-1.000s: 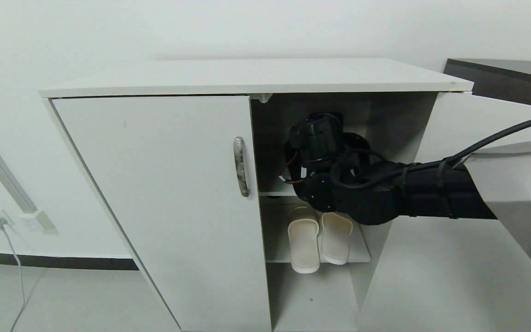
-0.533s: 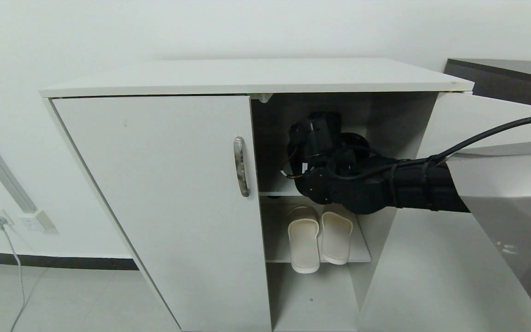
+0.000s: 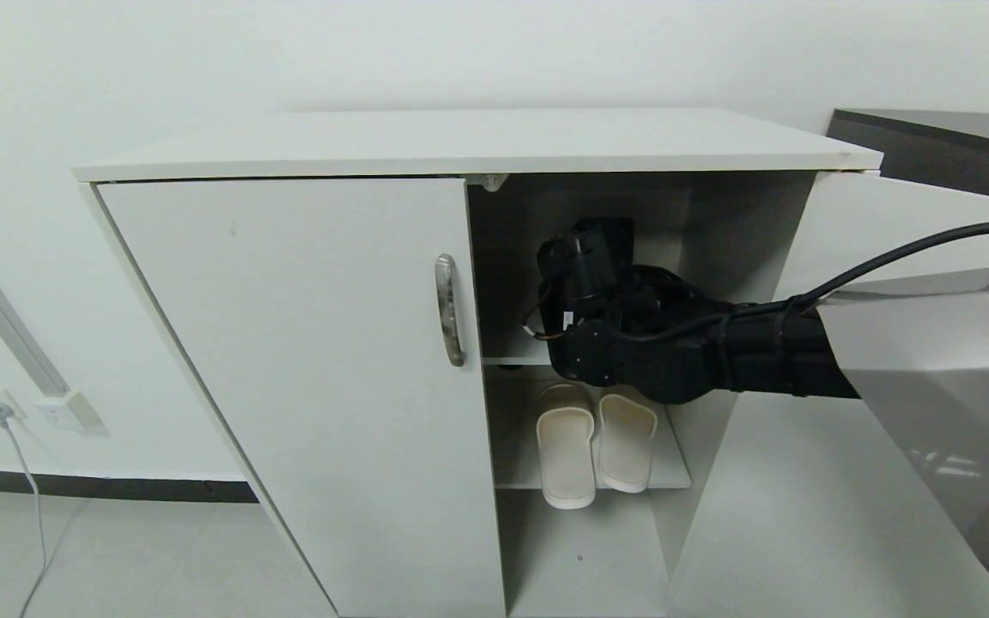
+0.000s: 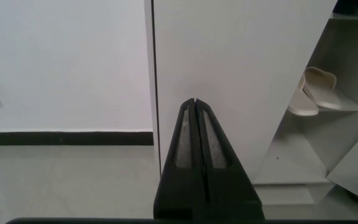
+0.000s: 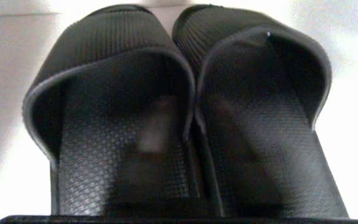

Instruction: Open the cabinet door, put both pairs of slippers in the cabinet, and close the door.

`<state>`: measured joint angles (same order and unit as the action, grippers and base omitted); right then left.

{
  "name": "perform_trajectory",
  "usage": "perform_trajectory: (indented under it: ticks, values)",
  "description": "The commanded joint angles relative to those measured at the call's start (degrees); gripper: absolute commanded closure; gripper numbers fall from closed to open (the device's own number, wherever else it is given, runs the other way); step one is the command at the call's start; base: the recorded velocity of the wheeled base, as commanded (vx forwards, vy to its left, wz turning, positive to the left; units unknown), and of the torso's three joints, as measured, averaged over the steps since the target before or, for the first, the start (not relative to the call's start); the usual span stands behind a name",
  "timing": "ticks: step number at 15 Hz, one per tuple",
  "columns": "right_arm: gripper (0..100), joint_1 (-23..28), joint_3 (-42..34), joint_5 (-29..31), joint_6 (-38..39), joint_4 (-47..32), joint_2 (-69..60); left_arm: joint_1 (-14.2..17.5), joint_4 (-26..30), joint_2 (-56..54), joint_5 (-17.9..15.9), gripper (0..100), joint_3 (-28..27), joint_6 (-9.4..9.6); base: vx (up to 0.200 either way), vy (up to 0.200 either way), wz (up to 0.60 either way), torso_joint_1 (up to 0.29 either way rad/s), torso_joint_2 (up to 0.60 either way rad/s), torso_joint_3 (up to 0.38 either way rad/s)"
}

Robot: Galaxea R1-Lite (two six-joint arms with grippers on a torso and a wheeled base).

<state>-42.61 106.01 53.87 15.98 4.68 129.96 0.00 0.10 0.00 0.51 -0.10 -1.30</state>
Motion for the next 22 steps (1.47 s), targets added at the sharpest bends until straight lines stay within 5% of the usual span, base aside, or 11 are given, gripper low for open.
perform_trajectory:
  ticks: [1,7,11,18,22]
  values:
    - [0,-0.28,-3.00,0.01,0.01,0.33,-3.05,0.00,-0.01,0.00,0.02,100,0.01,-0.01,0.000,0.000,0.00,0.000,0.00,0.000]
    - [0,-4.94,-17.68,-0.17,2.65,0.68,-16.15,0.00,-0.01,0.00,0.02,100,0.01,-0.01,0.000,0.000,0.00,0.000,0.00,0.000]
    - [0,-8.28,-32.27,-7.02,3.44,4.55,-25.99,0.00,-0.01,0.00,0.02,100,0.01,-0.01,0.000,0.000,0.00,0.000,0.00,0.000]
    - [0,-8.72,-64.79,-24.43,-11.85,45.77,-32.05,0.00,-0.01,0.00,-0.07,100,0.01,0.07,0.000,0.000,0.00,0.000,0.00,0.000]
    - [0,-9.16,-67.34,-25.92,-14.22,50.07,-31.97,0.00,-0.01,0.00,-0.07,100,0.01,-0.01,0.000,0.000,0.00,0.000,0.00,0.000]
